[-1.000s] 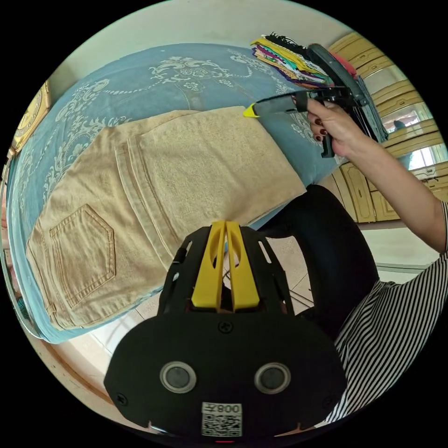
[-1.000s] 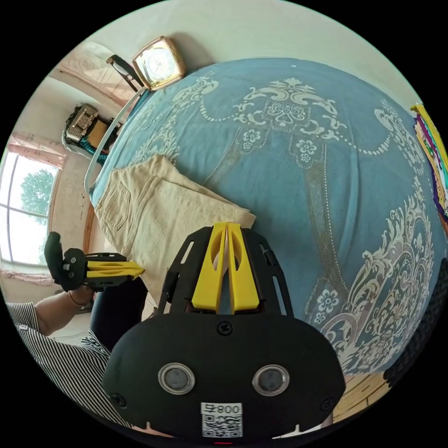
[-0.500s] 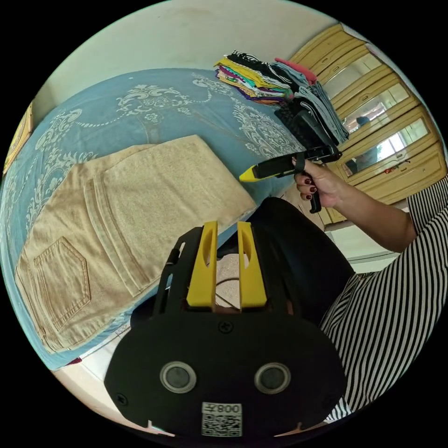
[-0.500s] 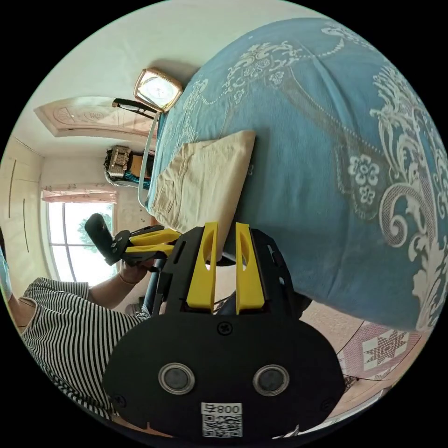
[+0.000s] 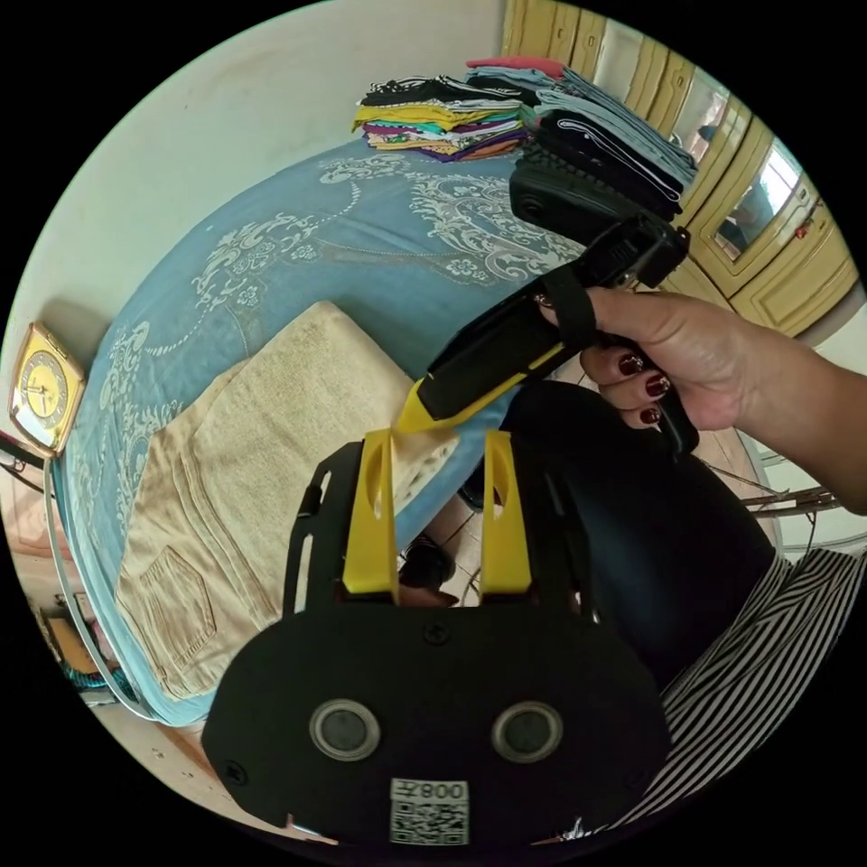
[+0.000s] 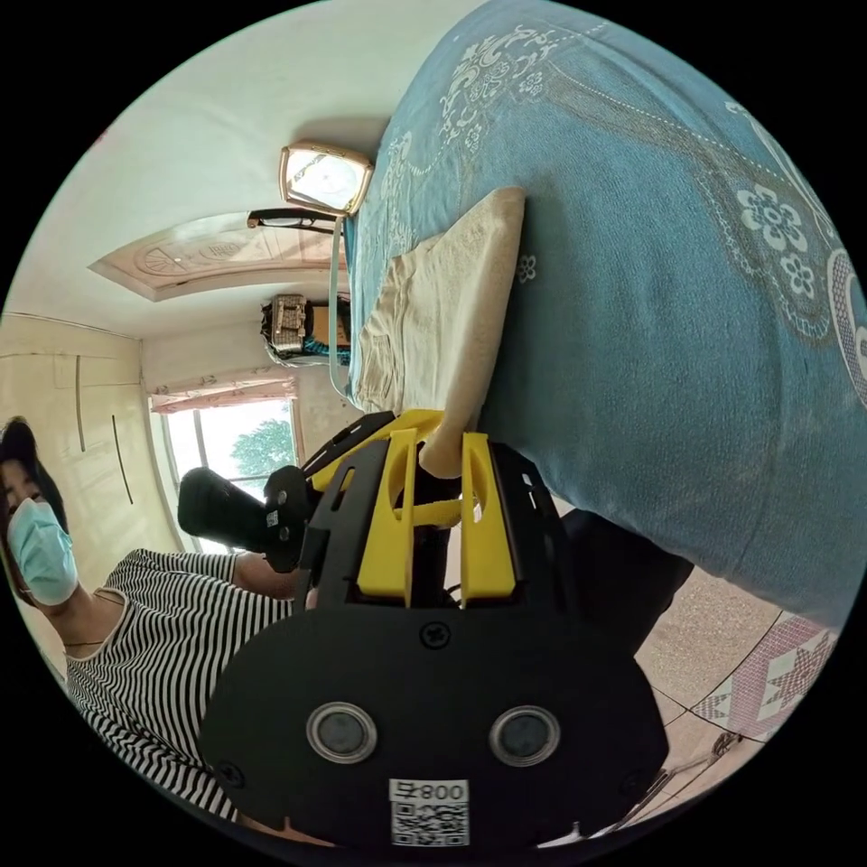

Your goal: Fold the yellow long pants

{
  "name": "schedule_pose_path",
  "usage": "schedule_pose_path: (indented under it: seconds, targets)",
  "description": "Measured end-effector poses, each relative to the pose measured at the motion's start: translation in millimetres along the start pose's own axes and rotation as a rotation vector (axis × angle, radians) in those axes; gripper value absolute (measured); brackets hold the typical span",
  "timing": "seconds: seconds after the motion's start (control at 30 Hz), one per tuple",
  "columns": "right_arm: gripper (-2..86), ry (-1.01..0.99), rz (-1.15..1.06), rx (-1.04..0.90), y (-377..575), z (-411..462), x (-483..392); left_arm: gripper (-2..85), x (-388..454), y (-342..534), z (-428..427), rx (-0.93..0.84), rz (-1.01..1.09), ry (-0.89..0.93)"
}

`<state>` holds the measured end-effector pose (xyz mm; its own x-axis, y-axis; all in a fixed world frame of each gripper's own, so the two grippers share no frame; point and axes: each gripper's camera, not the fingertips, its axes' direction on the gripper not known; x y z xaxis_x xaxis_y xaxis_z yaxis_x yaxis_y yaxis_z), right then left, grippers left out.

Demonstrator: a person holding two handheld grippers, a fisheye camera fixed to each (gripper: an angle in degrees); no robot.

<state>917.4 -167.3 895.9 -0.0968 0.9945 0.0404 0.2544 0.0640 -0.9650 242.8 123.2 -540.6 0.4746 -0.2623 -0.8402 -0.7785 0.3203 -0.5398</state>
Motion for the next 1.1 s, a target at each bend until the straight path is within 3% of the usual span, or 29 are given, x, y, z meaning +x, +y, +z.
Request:
schedule_pose_path:
  seconds: [0.37, 0.73, 0.83, 1.1]
  targets:
    - [7.0, 0.013, 0.044, 0.071, -6, -56, 1, 4.5, 39, -10, 37, 0.005, -0.028, -0.010]
    - [8.3, 0.015, 0.072, 0.068, -83, -71, -6, 3.0, 78, -26, 40, 0.064, 0.007, -0.025]
    - [8.8, -0.082, 0.077, 0.080, -82, -75, -6, 2.8, 81, -30, 43, 0.072, -0.008, 0.015]
    - [11.9, -0.086, 0.114, 0.123, -75, -85, -10, 2.9, 112, -44, 48, 0.065, 0.030, 0.002]
